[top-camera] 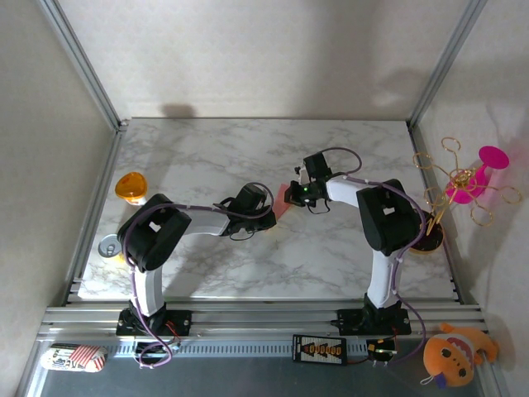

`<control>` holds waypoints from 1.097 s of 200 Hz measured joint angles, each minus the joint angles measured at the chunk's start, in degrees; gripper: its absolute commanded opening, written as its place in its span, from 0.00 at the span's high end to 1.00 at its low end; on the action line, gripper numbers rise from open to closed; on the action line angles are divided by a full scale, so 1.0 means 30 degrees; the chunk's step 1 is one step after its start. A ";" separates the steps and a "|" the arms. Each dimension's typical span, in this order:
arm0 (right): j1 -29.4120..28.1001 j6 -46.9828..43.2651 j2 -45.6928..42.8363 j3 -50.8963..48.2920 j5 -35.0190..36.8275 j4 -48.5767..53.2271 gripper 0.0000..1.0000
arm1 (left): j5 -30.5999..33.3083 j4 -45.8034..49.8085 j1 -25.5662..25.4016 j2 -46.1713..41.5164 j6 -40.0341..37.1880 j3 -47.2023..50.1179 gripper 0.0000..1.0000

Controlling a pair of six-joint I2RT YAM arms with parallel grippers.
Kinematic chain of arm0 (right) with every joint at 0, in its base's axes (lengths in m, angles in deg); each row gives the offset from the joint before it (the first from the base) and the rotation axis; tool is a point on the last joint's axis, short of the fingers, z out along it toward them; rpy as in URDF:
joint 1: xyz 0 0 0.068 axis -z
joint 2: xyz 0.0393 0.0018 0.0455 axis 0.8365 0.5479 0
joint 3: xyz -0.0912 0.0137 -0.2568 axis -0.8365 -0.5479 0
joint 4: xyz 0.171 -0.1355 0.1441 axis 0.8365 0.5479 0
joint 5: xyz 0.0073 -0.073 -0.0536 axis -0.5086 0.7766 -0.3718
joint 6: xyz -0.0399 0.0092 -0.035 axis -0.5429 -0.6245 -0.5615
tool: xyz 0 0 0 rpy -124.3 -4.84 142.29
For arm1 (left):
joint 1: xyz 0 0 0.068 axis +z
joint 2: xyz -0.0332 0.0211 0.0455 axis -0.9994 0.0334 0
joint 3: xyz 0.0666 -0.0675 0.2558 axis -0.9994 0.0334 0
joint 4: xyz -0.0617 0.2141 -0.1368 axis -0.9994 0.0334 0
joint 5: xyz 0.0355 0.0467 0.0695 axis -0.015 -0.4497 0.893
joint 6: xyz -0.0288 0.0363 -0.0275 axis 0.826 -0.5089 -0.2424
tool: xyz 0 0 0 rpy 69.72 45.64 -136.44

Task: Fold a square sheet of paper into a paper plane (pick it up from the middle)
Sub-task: Fold the wing for the fifth time at the center of the table.

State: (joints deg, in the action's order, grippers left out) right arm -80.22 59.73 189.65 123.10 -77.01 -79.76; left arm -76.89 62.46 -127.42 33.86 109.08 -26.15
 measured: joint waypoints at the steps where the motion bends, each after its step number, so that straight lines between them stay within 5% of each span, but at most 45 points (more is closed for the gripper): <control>1: 0.0000 0.0000 0.0015 0.0000 0.0036 0.0007 0.96 | -0.0007 -0.0007 0.0000 0.0000 0.0000 0.0007 1.00; 219: -0.0233 0.0372 -0.0277 -0.1224 -0.0503 -0.1115 0.95 | 0.0663 -0.0189 -0.0073 0.1494 0.0430 -0.1902 1.00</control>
State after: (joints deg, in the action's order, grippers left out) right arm -80.92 60.85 188.82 119.43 -78.52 -83.11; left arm -74.90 61.89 -127.64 38.34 110.37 -31.86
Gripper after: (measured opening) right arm 0.056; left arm 0.045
